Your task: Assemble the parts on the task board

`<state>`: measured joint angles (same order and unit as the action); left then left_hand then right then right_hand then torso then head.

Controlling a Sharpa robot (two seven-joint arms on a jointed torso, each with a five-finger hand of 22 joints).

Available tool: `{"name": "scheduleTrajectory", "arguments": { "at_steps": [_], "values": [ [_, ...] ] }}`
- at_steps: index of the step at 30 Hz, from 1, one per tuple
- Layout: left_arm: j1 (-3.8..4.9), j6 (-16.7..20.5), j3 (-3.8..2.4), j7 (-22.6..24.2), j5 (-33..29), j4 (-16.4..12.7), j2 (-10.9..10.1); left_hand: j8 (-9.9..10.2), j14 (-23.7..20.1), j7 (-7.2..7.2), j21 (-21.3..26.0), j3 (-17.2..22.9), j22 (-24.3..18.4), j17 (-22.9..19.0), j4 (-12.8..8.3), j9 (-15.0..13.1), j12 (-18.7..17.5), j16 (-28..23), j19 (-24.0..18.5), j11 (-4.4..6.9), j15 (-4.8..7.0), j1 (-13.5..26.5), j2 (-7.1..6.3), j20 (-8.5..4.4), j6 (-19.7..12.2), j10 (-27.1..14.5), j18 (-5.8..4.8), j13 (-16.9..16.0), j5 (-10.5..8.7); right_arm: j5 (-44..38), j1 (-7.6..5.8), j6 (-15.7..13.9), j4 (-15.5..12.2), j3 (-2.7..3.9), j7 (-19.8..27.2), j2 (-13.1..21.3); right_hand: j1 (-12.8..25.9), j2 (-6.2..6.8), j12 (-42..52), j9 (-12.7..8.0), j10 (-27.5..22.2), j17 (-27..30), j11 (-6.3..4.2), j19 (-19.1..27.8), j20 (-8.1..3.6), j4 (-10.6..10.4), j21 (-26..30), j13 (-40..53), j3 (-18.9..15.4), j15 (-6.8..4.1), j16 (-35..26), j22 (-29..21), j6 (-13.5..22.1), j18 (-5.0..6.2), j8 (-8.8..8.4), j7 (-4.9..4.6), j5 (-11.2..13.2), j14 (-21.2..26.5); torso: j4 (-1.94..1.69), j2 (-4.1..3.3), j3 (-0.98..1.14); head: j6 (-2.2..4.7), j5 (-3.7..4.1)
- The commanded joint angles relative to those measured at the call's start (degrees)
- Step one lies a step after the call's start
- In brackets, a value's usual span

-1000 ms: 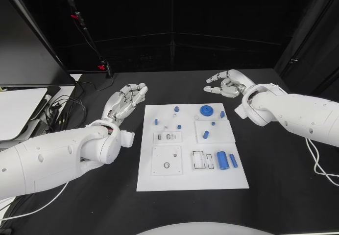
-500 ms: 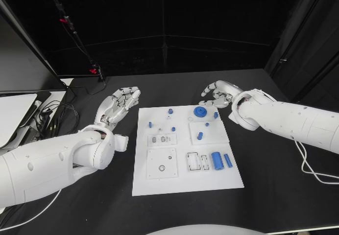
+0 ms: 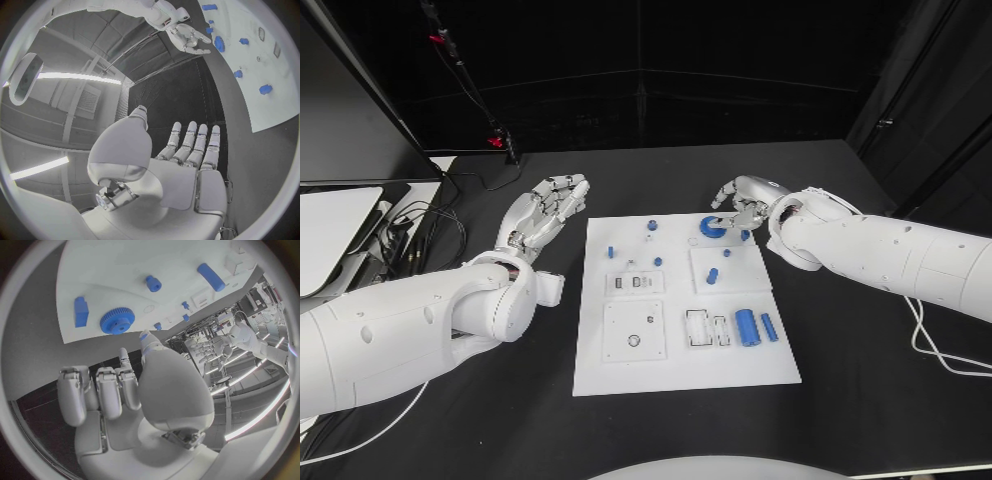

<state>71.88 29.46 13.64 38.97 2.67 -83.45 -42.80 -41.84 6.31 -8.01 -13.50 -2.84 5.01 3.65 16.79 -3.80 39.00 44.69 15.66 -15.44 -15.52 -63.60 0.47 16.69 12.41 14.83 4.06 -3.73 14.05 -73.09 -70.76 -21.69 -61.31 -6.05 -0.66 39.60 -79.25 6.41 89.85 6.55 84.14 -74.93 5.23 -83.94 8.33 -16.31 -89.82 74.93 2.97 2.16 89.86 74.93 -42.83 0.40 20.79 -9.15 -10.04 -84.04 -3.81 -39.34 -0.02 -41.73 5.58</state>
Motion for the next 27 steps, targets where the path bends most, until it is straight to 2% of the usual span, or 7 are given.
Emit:
{"name": "scheduleTrajectory", "arguments": {
  "at_steps": [1, 5, 7, 12, 20, 23, 27],
  "values": [
    [0.07, -0.6, -0.06, 15.0, 0.3, -0.1, 0.0, 0.3, 0.4, -9.13, -0.3, 0.3, 0.1, 0.1, 0.0, 0.1, 0.2, 0.0, -0.3, -0.03, -0.06, 0.0, 0.52, 0.03, 0.3, 0.5, 0.66, 0.0, 0.34, -3.6, -0.04, 0.9, 0.5, 0.04, -3.4, -0.4, -0.4, 0.47, 0.1, -0.2, 5.9, -15.1, 0.21, -6.1, 0.24, 0.0, -0.2, 15.1, 0.5, 0.0, 0.1, 15.1, 0.1, -0.4, -0.6, 0.03, -0.2, -6.0, -0.06, 0.0, 0.03, -0.05, -0.04],
    [0.07, -0.6, -0.06, 15.0, 0.3, -0.1, 0.0, 0.3, 0.4, -9.13, -0.3, 0.3, 0.1, 0.1, 0.0, 0.1, 0.2, 0.0, -0.3, -0.03, -0.06, 0.0, 0.54, 0.03, 0.3, 0.5, 0.65, 0.0, 0.34, -4.4, 0.0, 1.5, 0.9, 0.05, -4.3, -0.9, -0.7, 1.46, 0.1, -0.5, 5.9, -15.1, 0.06, -6.1, 0.17, 0.0, -0.2, 15.1, 0.9, -0.08, 0.1, 15.1, 0.0, -0.4, -1.2, 0.2, 0.0, -6.0, 0.14, 0.06, -0.05, -0.1, -0.23],
    [0.07, -0.6, -0.06, 15.0, 0.3, -0.1, -0.1, 0.3, 0.4, -9.13, -0.3, 0.3, 0.1, 0.1, 0.0, 0.1, 0.2, 0.0, -0.3, -0.03, -0.06, -0.1, 0.55, 0.03, 0.3, 0.5, 0.65, 0.0, 0.34, -4.9, 0.02, 1.7, 1.0, 0.05, -5.0, -1.1, -0.9, 1.65, 0.1, -0.6, 5.9, -15.1, -0.03, -6.1, 0.14, 0.0, -0.2, 15.1, 1.0, -0.12, 0.1, 15.1, -0.1, -0.4, -1.35, 0.3, 0.1, -6.0, 0.12, 0.04, -0.04, -0.09, -0.17],
    [0.07, -0.6, -0.06, 15.0, 0.3, -0.2, -0.1, 0.3, 0.4, -9.12, -0.3, 0.3, 0.1, 0.1, 0.0, 0.1, 0.2, 0.0, -0.3, -0.03, -0.06, -0.1, 0.55, 0.03, 0.3, 0.5, 0.65, 0.0, 0.34, -5.7, 0.03, 2.4, 1.1, 0.05, -6.5, -1.5, -1.4, 1.67, 0.1, -0.7, 5.9, -15.1, -0.18, -6.1, 0.07, 0.0, -0.2, 15.1, 1.4, -0.21, 0.1, 15.1, -0.5, -0.4, -1.57, 0.46, 0.2, -6.0, 0.03, -0.01, -0.01, 0.06, 0.11],
    [0.07, -0.7, -0.06, 15.1, 0.3, -0.3, -0.2, 0.4, 0.4, -9.13, -0.3, 0.3, 0.1, 0.1, 0.0, 0.1, 0.2, 0.0, -0.3, -0.02, -0.06, -0.1, 0.61, 0.03, 0.3, 0.6, 0.64, 0.0, 0.35, -6.0, 0.04, 3.8, 1.6, 0.05, -7.5, -2.2, -1.8, 1.49, 0.1, -0.9, 5.9, -15.1, -0.56, -6.1, -0.08, 0.0, -0.2, 15.1, 2.0, -0.38, 0.1, 15.1, -1.4, -0.4, -1.89, 0.89, 0.4, -6.0, 0.07, 0.01, -0.03, -0.3, 0.02],
    [0.07, -0.7, -0.06, 15.1, 0.3, -0.3, -0.3, 0.4, 0.4, -9.13, -0.3, 0.3, 0.1, 0.1, 0.0, 0.1, 0.2, 0.0, -0.3, -0.02, -0.06, -0.1, 0.61, 0.03, 0.3, 0.6, 0.64, 0.0, 0.35, -6.0, 0.04, 4.5, 1.9, 0.05, -7.8, -2.5, -1.9, 1.31, 0.1, -1.0, 5.9, -15.1, -0.57, -6.1, -0.15, 0.0, -0.2, 15.1, 2.2, -0.44, 0.1, 15.1, -1.8, -0.4, -2.04, 0.85, 0.4, -6.0, 0.0, -0.02, -0.02, -0.43, 0.33],
    [0.07, -0.7, -0.06, 15.1, 0.3, -0.3, -0.3, 0.4, 0.4, -9.13, -0.3, 0.3, 0.1, 0.1, 0.0, 0.1, 0.2, 0.0, -0.3, -0.02, -0.06, -0.1, 0.61, 0.03, 0.3, 0.6, 0.64, 0.0, 0.35, -6.0, 0.09, 4.9, 2.3, 0.05, -8.0, -2.9, -2.0, 1.06, 0.1, -1.1, 5.9, -15.1, -0.59, -6.1, -0.21, 0.0, -0.2, 15.1, 2.4, -0.48, 0.1, 15.1, -2.3, -0.4, -2.24, 0.88, 0.4, -6.0, 0.02, 0.0, 0.01, -0.6, 0.23]
  ]
}}
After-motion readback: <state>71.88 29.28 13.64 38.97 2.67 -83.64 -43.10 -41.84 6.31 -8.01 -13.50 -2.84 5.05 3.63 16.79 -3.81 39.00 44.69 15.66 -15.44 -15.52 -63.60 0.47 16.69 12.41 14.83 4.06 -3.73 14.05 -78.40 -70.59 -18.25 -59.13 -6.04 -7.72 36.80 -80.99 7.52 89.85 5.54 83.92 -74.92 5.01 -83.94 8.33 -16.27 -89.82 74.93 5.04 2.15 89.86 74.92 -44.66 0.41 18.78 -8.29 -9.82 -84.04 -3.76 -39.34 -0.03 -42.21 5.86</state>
